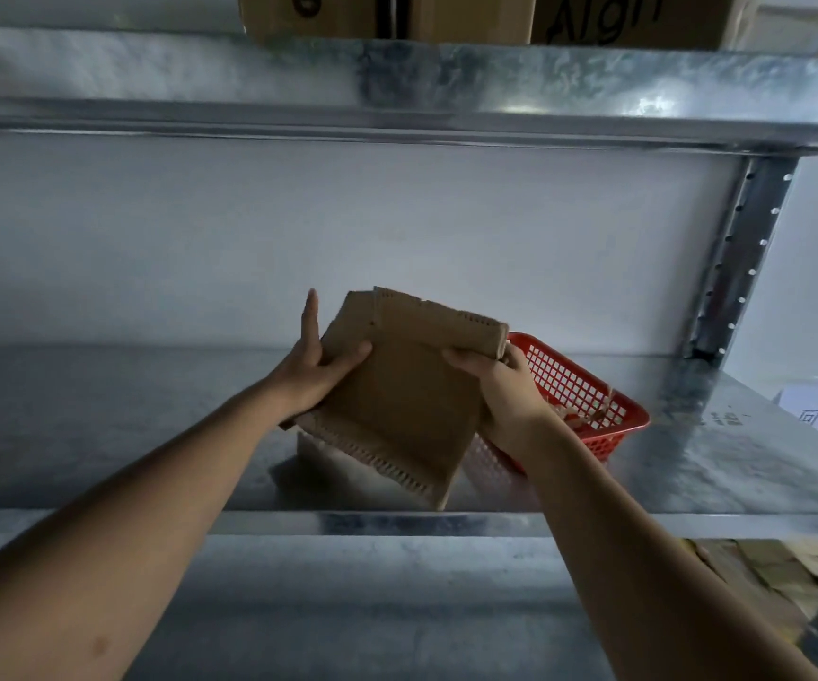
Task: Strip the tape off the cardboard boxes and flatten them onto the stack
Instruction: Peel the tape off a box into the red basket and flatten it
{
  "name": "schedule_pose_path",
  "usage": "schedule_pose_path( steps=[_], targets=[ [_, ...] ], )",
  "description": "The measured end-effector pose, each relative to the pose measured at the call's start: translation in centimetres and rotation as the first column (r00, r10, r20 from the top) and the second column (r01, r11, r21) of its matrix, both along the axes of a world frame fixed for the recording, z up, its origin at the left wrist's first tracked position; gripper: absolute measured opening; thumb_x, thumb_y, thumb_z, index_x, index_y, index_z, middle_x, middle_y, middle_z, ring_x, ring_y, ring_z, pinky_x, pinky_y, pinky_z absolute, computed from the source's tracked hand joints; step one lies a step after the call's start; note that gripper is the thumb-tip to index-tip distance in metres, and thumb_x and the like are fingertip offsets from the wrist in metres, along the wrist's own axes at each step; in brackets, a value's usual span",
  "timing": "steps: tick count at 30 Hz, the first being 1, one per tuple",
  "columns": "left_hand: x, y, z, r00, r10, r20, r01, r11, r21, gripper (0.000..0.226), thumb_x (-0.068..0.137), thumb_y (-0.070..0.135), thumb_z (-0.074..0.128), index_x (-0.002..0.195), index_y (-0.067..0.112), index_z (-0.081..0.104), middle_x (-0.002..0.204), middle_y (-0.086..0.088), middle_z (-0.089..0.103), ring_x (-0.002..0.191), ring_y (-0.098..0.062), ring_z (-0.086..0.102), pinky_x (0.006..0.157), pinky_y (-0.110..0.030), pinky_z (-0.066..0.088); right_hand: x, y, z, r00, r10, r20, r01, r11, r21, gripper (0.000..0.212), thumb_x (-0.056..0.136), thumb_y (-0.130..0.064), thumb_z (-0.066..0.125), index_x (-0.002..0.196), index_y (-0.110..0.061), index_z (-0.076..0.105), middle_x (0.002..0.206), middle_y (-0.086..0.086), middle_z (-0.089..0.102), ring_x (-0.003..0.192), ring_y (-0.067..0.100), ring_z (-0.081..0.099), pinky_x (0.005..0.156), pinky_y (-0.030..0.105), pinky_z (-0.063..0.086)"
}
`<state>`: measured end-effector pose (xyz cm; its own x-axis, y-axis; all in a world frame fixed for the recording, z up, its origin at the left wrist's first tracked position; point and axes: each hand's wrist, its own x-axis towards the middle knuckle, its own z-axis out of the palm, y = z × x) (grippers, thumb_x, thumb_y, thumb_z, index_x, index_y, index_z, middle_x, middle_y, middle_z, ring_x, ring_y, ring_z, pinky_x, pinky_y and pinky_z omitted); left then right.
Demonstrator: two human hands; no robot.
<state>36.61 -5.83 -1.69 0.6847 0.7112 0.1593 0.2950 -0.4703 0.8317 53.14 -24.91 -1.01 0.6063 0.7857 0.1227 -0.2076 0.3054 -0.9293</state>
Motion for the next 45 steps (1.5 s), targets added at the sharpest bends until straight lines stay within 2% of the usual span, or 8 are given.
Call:
schedule_pose_path(
  steps=[5, 8, 13, 17, 21, 27, 32, 45],
  targets=[
    [-0.4, -0.9, -1.2, 0.96, 0.186, -0.209, -0.153, 0.975, 0.163, 0.094, 0.081, 0.091, 0.043, 0.151, 0.065, -0.015, 0.156, -0.008, 0.014, 0.147, -0.046, 0.025, 0.119, -0.064, 0.027, 0.2, 0.1, -0.1, 0.98, -0.133, 0.147, 0.125, 0.99, 0.063, 0.07, 0.089, -0.017, 0.081, 0.145, -0.033, 0.045, 0.108, 0.0, 0.077, 0.098, 0.018, 0.076, 0.088, 0.046, 0.063],
    [0.1, -2.0, -1.2, 0.883, 0.38, -0.276, -0.302, 0.91, 0.285, 0.095, 0.086, 0.088, 0.036, 0.158, 0.052, -0.013, 0.15, -0.013, 0.014, 0.141, -0.049, 0.031, 0.113, -0.058, 0.034, 0.1, 0.4, -1.5, 0.883, -0.136, 0.449, 0.151, 0.989, 0.001, 0.098, 0.091, -0.023, 0.08, 0.158, -0.047, 0.012, 0.142, 0.003, 0.056, 0.124, 0.019, 0.06, 0.097, 0.043, 0.058],
    [-0.6, -2.6, -1.9, 0.8, 0.528, -0.286, -0.459, 0.845, 0.277, 0.096, 0.088, 0.087, 0.033, 0.162, 0.043, -0.009, 0.151, -0.02, 0.017, 0.134, -0.05, 0.041, 0.107, -0.054, 0.039, 0.0, 0.8, -2.5, 0.535, 0.024, 0.845, 0.254, 0.949, -0.188, 0.075, 0.087, -0.036, 0.082, 0.152, -0.035, 0.044, 0.144, 0.0, 0.051, 0.127, 0.023, 0.056, 0.094, 0.036, 0.06],
    [-1.5, -3.3, -2.5, 0.802, 0.524, -0.286, -0.455, 0.847, 0.274, 0.094, 0.088, 0.087, 0.028, 0.162, 0.042, -0.007, 0.152, -0.018, 0.016, 0.135, -0.051, 0.041, 0.109, -0.056, 0.039, 0.4, 0.7, -2.0, 0.645, 0.041, 0.763, 0.185, 0.961, -0.207, 0.096, 0.079, -0.027, 0.089, 0.157, -0.034, 0.035, 0.15, -0.001, 0.05, 0.132, 0.022, 0.053, 0.101, 0.045, 0.057],
    [-2.5, -4.4, -2.3, 0.821, 0.485, -0.302, -0.399, 0.865, 0.305, 0.086, 0.091, 0.084, 0.027, 0.162, 0.047, -0.004, 0.151, -0.012, 0.012, 0.139, -0.049, 0.033, 0.112, -0.058, 0.036, 0.4, 0.1, -1.6, 0.801, 0.09, 0.591, 0.041, 0.978, -0.204, 0.1, 0.077, -0.005, 0.087, 0.157, -0.031, 0.034, 0.143, 0.001, 0.05, 0.125, 0.021, 0.055, 0.077, 0.024, 0.062],
    [-4.1, -6.3, -1.9, 0.867, 0.394, -0.304, -0.252, 0.875, 0.414, 0.067, 0.1, 0.073, 0.027, 0.16, 0.055, 0.004, 0.169, 0.008, -0.014, 0.157, -0.037, 0.0, 0.123, -0.063, 0.019, -0.9, -0.6, -2.7, 0.931, 0.057, 0.36, -0.022, 0.995, -0.099, 0.102, 0.072, 0.005, 0.088, 0.154, -0.033, 0.043, 0.136, 0.0, 0.056, 0.124, 0.026, 0.06, 0.09, 0.052, 0.062],
    [-5.8, -7.8, -0.9, 0.895, 0.354, -0.273, -0.166, 0.83, 0.532, 0.063, 0.103, 0.069, 0.026, 0.16, 0.055, 0.003, 0.174, 0.0, -0.006, 0.16, -0.027, -0.003, 0.128, -0.051, 0.01, -2.9, -3.2, -3.8, 0.974, 0.11, 0.199, -0.126, 0.99, 0.07, 0.088, 0.082, 0.006, 0.079, 0.151, -0.039, 0.047, 0.14, -0.001, 0.053, 0.129, 0.029, 0.057, 0.093, 0.059, 0.058],
    [-8.4, -15.6, -3.0, 0.969, 0.053, -0.242, 0.132, 0.716, 0.685, 0.063, 0.105, 0.05, 0.044, 0.162, 0.027, 0.032, 0.172, 0.002, 0.017, 0.158, -0.022, 0.014, 0.123, -0.048, 0.031, -11.2, -16.7, -8.5, 0.966, -0.245, 0.08, 0.239, 0.968, 0.078, 0.08, 0.087, 0.011, 0.072, 0.149, -0.036, 0.052, 0.138, -0.005, 0.058, 0.122, 0.019, 0.063, 0.092, 0.051, 0.06]
  ],
)
